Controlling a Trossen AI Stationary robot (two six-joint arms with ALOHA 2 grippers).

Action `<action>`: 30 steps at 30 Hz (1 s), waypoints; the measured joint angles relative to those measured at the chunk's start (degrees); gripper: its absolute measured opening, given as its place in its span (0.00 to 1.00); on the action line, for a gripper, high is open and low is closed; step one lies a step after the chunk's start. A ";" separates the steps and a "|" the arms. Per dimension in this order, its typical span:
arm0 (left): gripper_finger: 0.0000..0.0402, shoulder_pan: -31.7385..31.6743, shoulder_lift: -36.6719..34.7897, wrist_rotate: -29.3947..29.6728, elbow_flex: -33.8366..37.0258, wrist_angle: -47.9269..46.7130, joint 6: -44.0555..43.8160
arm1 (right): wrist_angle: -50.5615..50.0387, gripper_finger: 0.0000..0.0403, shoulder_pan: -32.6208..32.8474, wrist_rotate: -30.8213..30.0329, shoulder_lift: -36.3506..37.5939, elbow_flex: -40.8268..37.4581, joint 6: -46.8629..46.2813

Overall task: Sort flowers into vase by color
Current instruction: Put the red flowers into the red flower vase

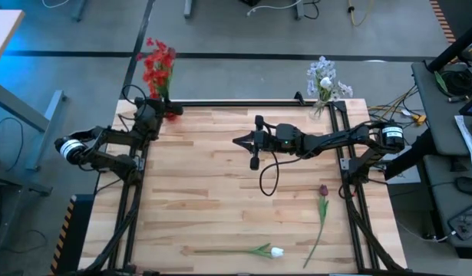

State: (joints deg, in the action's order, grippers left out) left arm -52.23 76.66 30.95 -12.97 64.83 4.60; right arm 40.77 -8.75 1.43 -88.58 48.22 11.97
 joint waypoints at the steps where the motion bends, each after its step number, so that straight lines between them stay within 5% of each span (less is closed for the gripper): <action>1: 0.28 0.00 0.00 0.01 0.00 -0.13 0.00 | 0.01 0.03 0.01 -0.02 0.00 -0.01 0.00; 18: 0.34 2.12 -0.04 -0.43 0.35 -3.75 1.86 | 0.02 0.03 0.00 0.00 -0.02 -0.01 0.00; 30: 0.54 2.54 -1.18 -0.45 0.37 -8.63 3.27 | -0.02 0.03 0.00 -0.01 -0.02 -0.02 0.00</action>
State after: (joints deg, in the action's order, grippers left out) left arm -49.69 75.49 30.50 -12.60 56.21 7.87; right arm 40.76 -8.75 1.42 -88.60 48.21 11.96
